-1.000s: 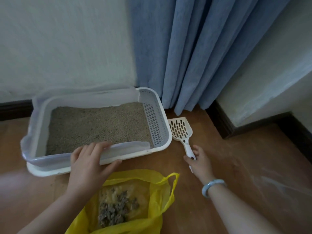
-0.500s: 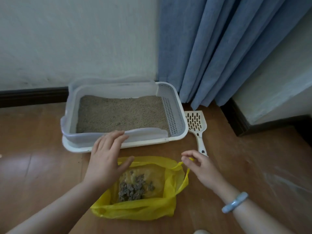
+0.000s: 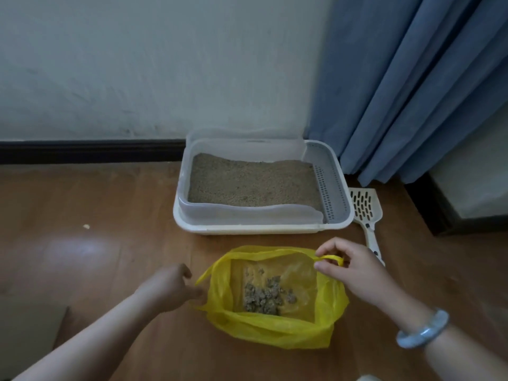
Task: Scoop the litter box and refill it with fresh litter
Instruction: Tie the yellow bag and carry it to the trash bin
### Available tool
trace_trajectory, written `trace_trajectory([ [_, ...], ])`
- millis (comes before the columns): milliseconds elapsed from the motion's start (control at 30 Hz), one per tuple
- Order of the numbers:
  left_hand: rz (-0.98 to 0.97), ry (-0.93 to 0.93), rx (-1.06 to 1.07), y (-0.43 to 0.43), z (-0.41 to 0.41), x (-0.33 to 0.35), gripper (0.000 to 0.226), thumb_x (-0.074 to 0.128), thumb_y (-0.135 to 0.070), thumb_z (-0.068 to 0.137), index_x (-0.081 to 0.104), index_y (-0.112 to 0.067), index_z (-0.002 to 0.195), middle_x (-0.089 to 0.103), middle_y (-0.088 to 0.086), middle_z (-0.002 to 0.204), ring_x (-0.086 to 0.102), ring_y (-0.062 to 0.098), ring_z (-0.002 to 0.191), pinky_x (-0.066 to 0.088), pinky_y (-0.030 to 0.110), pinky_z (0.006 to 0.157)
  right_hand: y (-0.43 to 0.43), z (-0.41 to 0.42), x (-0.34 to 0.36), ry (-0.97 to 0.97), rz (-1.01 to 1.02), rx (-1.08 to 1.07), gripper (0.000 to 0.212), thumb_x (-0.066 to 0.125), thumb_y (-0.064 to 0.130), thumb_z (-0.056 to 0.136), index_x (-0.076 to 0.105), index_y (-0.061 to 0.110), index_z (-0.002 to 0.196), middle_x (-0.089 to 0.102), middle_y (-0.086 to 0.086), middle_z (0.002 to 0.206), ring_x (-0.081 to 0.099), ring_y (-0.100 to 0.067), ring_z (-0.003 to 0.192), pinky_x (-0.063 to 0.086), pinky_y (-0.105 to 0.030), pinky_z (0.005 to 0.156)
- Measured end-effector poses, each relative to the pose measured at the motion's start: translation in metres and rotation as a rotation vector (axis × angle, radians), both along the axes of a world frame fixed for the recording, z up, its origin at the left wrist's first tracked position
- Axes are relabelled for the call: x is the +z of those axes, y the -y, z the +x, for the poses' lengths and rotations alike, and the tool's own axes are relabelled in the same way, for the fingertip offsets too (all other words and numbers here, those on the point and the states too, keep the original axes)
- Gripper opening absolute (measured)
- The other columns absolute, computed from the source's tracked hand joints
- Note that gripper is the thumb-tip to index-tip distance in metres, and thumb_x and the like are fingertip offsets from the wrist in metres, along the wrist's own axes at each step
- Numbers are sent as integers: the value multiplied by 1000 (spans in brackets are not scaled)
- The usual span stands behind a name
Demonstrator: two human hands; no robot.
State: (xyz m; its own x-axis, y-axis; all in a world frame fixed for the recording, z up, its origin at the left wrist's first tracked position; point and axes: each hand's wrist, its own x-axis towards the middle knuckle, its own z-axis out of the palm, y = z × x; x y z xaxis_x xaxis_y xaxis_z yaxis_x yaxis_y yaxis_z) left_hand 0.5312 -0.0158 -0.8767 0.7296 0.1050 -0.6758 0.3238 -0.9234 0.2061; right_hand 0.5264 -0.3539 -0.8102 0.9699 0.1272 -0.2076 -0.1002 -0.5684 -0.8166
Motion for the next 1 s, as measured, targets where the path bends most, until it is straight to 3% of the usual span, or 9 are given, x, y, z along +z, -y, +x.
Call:
trace_trajectory([
  [100, -79, 2, 175, 7, -10, -9, 105, 68, -61, 73, 17, -10, 148, 37, 13, 145, 44, 27, 128, 40, 34, 99, -10, 1, 6, 12, 25, 37, 15, 76, 14, 76, 67, 24, 81, 66, 9, 73, 58, 0, 65, 44, -12, 60],
  [200, -341, -105, 383, 12, -12, -11, 70, 68, -39, 84, 36, -6, 137, 59, 12, 122, 61, 20, 94, 50, 29, 73, -17, 1, 9, 5, 50, 62, 15, 75, 11, 76, 68, 21, 84, 67, 8, 75, 61, 1, 69, 45, -12, 64],
  [300, -402, 46, 327, 14, -10, -11, 15, 67, -21, 84, 64, -10, 94, 66, 5, 79, 59, 16, 68, 51, 34, 66, -21, -1, 12, 16, 64, 77, 15, 75, 9, 76, 68, 19, 85, 68, 3, 75, 61, 1, 71, 46, -12, 66],
  [433, -524, 323, 249, 33, -5, 13, 25, 71, -29, 81, 57, -12, 70, 51, -4, 63, 47, 11, 60, 35, 30, 59, -25, 0, 16, 33, 85, 64, 15, 75, 7, 76, 69, 16, 85, 68, 3, 75, 61, 2, 71, 45, -10, 65],
  [500, -698, 394, 233, 47, -5, 33, 31, 75, -37, 75, 53, -18, 64, 52, -6, 70, 49, 10, 67, 39, 28, 66, -25, 2, 18, 40, 100, 51, 15, 75, 6, 76, 69, 17, 86, 68, 4, 76, 62, 2, 72, 45, -9, 65],
  [633, -1076, 363, 296, 66, -4, 74, 28, 80, -39, 57, 57, -23, 58, 57, -15, 116, 53, 0, 112, 39, 25, 94, -25, 3, 27, 45, 141, 52, 19, 74, 5, 76, 70, 19, 87, 69, 2, 81, 65, -3, 78, 49, -15, 71],
  [733, -1302, 283, 287, 74, -4, 103, 13, 75, -20, 66, 68, -21, 77, 61, -13, 125, 56, 0, 115, 45, 15, 86, -24, 3, 42, 40, 160, 91, 22, 73, 3, 77, 69, 20, 89, 70, 5, 87, 66, -5, 82, 51, -16, 74],
  [833, -1387, 248, 218, 82, -2, 110, 48, 71, -9, 71, 60, -17, 117, 67, 6, 112, 64, 16, 105, 52, 26, 85, -24, 6, 64, 54, 156, 167, 24, 73, 3, 77, 69, 22, 90, 70, 8, 89, 67, -5, 85, 50, -15, 75],
  [1000, -1294, 226, 78, 95, -1, 104, 66, 74, -14, 76, 45, -23, 135, 55, -1, 90, 58, 8, 88, 49, 26, 81, -42, 23, 92, 143, -100, 392, 24, 75, 18, 77, 68, 33, 95, 65, 11, 87, 61, -3, 87, 49, -23, 77],
])
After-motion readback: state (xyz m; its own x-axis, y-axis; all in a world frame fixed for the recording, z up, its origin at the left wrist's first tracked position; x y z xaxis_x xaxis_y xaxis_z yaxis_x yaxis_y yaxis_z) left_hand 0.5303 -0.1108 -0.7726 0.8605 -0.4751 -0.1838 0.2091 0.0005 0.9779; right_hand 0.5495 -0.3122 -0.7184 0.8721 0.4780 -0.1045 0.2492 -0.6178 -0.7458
